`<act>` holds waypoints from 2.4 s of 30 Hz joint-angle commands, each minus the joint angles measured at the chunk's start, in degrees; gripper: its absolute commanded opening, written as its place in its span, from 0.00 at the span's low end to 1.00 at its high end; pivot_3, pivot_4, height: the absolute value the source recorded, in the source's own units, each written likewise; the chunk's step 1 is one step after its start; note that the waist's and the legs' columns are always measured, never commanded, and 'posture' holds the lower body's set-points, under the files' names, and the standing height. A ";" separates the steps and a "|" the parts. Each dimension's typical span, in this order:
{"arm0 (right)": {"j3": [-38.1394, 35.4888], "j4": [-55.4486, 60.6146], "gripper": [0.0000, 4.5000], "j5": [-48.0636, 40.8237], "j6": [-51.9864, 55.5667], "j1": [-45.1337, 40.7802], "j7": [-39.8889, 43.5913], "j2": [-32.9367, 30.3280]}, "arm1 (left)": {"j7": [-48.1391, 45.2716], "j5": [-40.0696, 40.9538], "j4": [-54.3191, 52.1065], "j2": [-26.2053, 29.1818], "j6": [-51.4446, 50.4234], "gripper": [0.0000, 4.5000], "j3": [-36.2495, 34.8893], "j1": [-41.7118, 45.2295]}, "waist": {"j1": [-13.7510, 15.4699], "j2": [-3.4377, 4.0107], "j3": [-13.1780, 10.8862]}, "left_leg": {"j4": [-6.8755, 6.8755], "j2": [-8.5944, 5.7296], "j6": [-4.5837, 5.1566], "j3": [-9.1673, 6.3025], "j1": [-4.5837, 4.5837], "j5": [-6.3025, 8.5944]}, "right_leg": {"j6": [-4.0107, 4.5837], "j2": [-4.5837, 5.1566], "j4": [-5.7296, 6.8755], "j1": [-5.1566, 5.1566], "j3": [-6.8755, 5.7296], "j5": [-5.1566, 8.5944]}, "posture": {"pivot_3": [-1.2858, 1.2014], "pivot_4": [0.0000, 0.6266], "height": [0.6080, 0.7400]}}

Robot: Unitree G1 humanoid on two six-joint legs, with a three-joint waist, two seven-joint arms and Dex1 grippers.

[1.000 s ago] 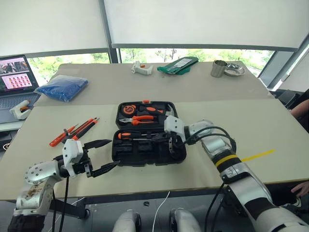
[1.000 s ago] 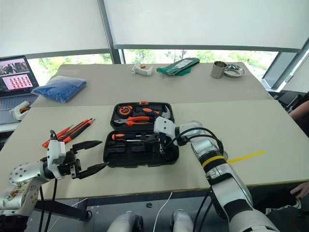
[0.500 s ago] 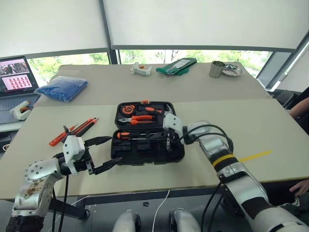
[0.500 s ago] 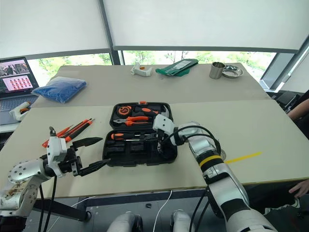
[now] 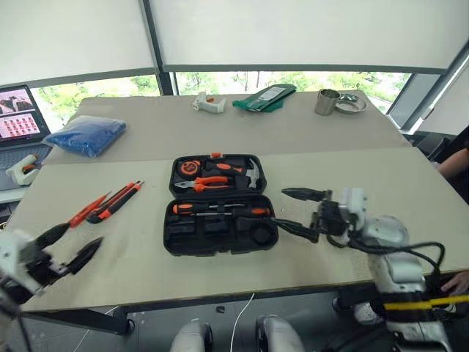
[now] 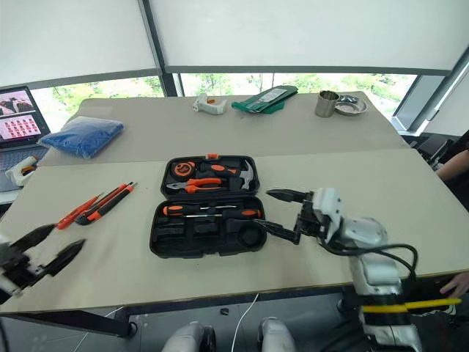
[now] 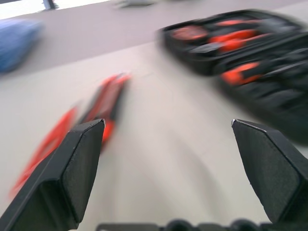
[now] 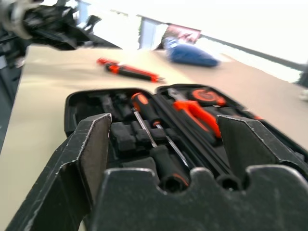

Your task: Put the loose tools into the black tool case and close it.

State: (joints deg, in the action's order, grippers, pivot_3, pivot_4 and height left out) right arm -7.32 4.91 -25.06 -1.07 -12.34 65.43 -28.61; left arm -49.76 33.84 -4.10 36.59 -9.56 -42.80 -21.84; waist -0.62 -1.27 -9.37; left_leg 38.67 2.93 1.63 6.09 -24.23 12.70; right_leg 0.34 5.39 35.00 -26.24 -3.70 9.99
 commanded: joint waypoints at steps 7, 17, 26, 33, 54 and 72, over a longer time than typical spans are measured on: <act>-2.98 8.66 0.99 -3.79 -1.15 7.52 -3.79 -1.43 | 3.77 0.27 5.68 0.64 -2.14 1.00 -5.04 -1.29 | 0.97 -0.03 -0.01 | 0.03 0.05 -0.10 0.00 0.09 0.06 | 0.00 0.15 -0.09 -0.10 -0.16 0.02 | 0.52 0.24 1.00; -0.13 9.37 0.99 -3.09 -0.33 2.57 -7.41 -1.20 | 3.69 -10.37 34.26 15.93 -5.02 1.00 9.60 24.53 | 1.38 -0.10 -0.02 | 0.03 0.14 -0.10 0.03 -0.01 0.06 | 0.00 0.17 -0.22 -0.14 -0.35 0.01 | 0.52 0.24 1.00; -0.54 11.82 0.99 -3.72 0.81 1.66 -9.76 -2.13 | -3.77 -17.28 54.96 16.67 4.32 1.00 20.43 43.23 | 1.18 -0.29 0.05 | 0.04 0.04 0.27 0.32 0.02 0.19 | -0.01 0.02 0.08 -0.09 -0.33 -0.24 | 0.52 0.24 1.00; -0.84 13.79 0.99 -3.87 2.01 2.77 -10.63 -3.07 | -3.91 -22.01 64.69 13.66 7.33 1.00 26.28 53.13 | 1.45 -0.30 0.05 | 0.14 -0.01 0.31 0.66 0.01 0.47 | -0.02 -0.02 0.11 0.01 -0.38 -0.03 | 0.52 0.24 1.00; 0.54 16.04 1.00 -6.96 3.67 2.53 -7.29 -6.05 | -9.19 -19.67 68.19 12.79 17.08 0.11 23.12 57.30 | 1.41 -0.32 0.06 | 0.38 -0.04 0.43 0.41 0.16 0.30 | -0.38 0.07 0.35 0.13 -0.25 0.11 | 0.52 0.24 1.00; -2.97 13.90 1.00 -9.10 10.38 3.57 -1.66 -16.15 | -24.95 -18.79 4.28 8.93 -9.34 0.11 48.13 51.22 | 1.31 -0.53 0.02 | 0.53 -0.02 0.47 0.37 0.12 0.31 | -0.40 -0.10 0.43 0.11 -0.03 0.11 | 0.52 0.24 1.00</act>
State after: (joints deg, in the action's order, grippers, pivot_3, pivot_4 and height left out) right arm -9.95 18.32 -34.42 9.18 -8.07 63.16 -43.57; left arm -76.16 16.74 3.50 45.31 -17.51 3.73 27.88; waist 0.69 -1.80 -9.35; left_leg 39.20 2.91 2.08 6.46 -24.09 13.00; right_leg -0.05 5.28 35.47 -26.13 -3.73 10.11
